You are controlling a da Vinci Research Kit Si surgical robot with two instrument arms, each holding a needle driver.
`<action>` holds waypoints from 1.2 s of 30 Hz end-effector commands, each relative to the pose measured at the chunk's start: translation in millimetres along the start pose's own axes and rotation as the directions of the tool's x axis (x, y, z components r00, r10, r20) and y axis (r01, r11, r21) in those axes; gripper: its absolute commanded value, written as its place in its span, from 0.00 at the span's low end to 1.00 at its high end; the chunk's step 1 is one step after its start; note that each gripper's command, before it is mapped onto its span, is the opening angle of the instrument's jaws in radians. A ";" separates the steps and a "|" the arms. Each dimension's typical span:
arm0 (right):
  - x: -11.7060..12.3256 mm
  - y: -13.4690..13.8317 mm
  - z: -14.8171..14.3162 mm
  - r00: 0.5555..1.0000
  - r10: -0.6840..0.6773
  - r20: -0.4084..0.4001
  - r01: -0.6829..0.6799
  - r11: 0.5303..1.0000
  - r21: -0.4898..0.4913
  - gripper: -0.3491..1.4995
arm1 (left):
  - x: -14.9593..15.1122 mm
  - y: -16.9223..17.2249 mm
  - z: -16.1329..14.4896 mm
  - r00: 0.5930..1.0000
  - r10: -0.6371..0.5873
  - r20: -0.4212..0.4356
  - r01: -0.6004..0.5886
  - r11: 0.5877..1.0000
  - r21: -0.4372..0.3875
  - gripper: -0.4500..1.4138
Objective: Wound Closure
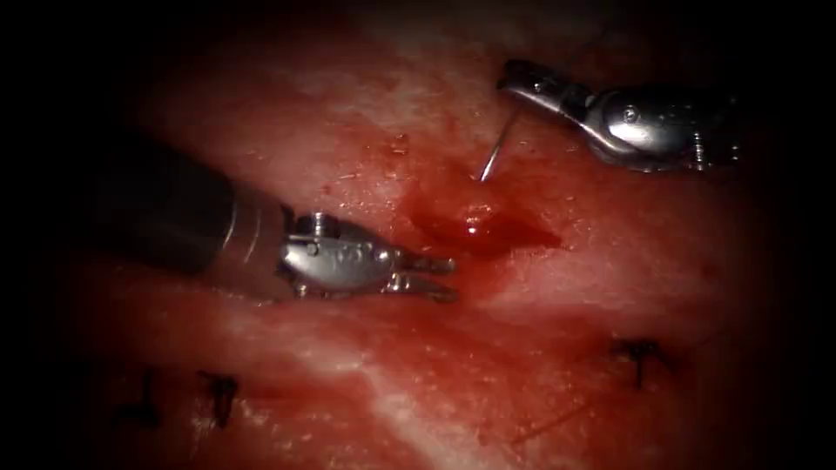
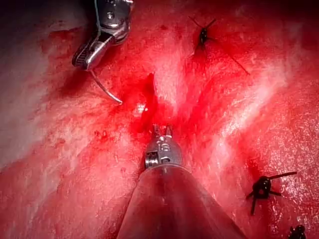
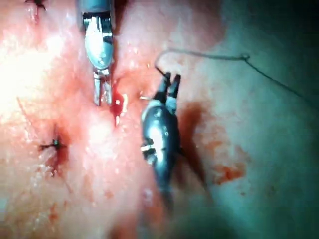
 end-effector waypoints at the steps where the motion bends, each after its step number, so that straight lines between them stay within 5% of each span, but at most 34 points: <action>1: -0.6 -0.8 0.6 1.000 0.030 0.005 -0.030 1.000 0.004 0.00 | -0.4 0.5 0.7 1.000 0.000 0.001 0.000 1.000 -0.002 0.20; 8: -1.2 -1.4 1.4 0.985 0.152 0.076 -0.155 0.987 0.038 0.00 | -0.3 0.6 0.4 1.000 -0.001 0.001 0.001 1.000 -0.006 0.20; 24: -1.9 -3.7 1.7 0.977 0.176 0.118 -0.194 0.969 0.154 0.00 | 0.0 0.5 -1.4 1.000 -0.003 0.000 0.003 1.000 -0.006 0.21; 30: -2.1 -4.2 2.3 0.890 0.415 0.189 -0.448 0.872 0.196 0.00 | -0.1 0.5 -1.2 1.000 -0.002 0.006 0.003 1.000 -0.005 0.22; 36: -2.7 -5.0 2.4 0.866 0.443 0.231 -0.489 0.847 0.209 0.00 | -0.1 0.5 -1.3 1.000 -0.002 0.006 0.002 1.000 -0.005 0.22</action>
